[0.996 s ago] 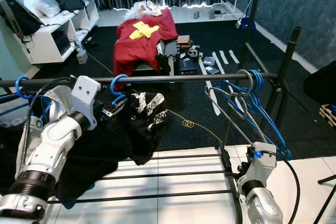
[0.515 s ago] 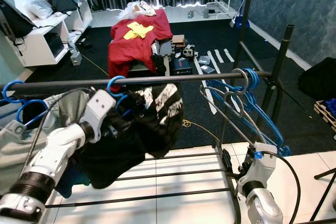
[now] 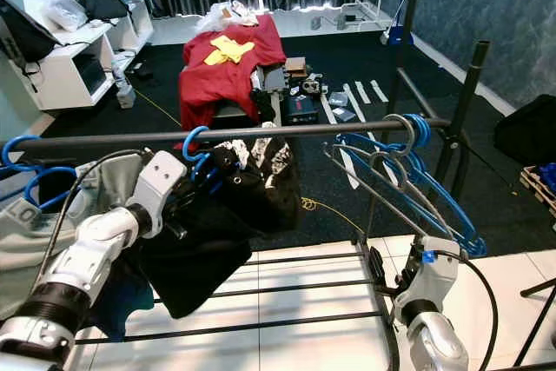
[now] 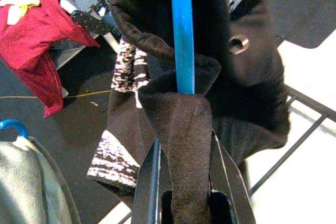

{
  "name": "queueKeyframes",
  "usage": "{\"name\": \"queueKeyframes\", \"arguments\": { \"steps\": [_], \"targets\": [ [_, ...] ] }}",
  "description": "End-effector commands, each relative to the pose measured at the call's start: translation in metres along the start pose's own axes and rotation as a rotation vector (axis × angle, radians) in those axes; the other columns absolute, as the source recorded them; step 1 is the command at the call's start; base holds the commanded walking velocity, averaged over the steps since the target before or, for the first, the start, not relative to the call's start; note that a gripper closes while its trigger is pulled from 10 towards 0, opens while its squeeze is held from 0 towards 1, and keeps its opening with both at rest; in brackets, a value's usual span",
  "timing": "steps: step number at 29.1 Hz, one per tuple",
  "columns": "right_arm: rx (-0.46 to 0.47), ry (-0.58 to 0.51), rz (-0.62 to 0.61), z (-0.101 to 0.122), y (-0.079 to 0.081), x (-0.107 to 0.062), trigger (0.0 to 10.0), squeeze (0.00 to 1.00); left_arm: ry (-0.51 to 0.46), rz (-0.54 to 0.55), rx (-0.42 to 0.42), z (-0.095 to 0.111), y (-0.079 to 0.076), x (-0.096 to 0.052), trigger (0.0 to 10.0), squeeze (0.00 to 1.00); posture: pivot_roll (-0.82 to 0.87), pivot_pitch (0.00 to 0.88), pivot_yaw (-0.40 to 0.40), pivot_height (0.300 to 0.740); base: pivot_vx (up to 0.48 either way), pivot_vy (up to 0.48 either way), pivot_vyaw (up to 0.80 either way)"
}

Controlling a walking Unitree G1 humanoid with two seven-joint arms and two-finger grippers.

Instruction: Hang hanger

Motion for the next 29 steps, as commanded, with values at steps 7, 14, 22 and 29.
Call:
{"name": "queueKeyframes", "arguments": {
  "steps": [7,14,22,29],
  "targets": [
    [0.003,-0.008,0.008,0.000,0.004,0.002,10.0,0.00,-0.192,-0.046,-0.106,0.037,0.030,-0.014,0.0,0.00,-0.13,0.000,0.035,0.740,0.000,0.000,0.00],
    [0.008,-0.013,0.021,0.002,0.005,0.001,10.0,0.00,-0.247,-0.200,-0.058,0.045,0.038,-0.040,0.0,0.00,-0.13,0.000,0.031,0.740,0.000,0.000,0.00],
    [-0.128,0.015,0.257,0.021,0.039,0.000,10.0,0.00,-0.142,-0.555,0.010,0.031,-0.001,-0.077,1.7,0.00,-0.12,0.000,0.029,0.740,0.000,0.000,0.00],
    [-0.184,-0.016,0.393,0.046,0.064,-0.003,10.0,0.00,-0.132,-0.630,-0.019,0.029,-0.033,-0.073,10.0,0.00,-0.12,0.000,0.035,0.740,0.000,0.000,0.00]
  ]
}}
Point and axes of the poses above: a point about 5 cm out from each wrist's last joint towards the gripper, its own x axis pointing out of the wrist towards the gripper, its own z axis along the axis of the wrist's last joint, y = z × x, the point moved 4 cm from there along x, pointing out of the wrist towards the gripper, and after that the axes turned 10 degrees about x, right-handed, at the moved point
